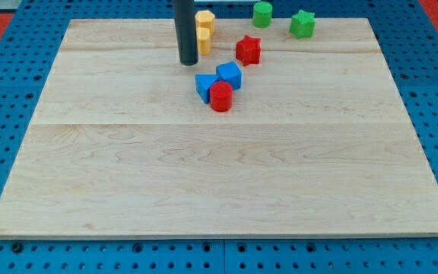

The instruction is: Push the red star right and down

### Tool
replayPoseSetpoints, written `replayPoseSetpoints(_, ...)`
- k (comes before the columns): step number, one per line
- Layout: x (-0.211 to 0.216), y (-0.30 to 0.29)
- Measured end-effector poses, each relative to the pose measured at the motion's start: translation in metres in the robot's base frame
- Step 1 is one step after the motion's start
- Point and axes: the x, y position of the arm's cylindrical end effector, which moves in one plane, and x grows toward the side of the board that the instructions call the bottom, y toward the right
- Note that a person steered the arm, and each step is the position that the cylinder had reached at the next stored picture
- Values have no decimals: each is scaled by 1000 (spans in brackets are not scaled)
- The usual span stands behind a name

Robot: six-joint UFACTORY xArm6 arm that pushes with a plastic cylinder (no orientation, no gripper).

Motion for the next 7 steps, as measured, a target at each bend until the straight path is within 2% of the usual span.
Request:
replayPoseSetpoints(2,-29,88)
replayPoseSetpoints(3,-30,104)
replayPoseSetpoints(5,-35,88)
replayPoseSetpoints(7,-46,157)
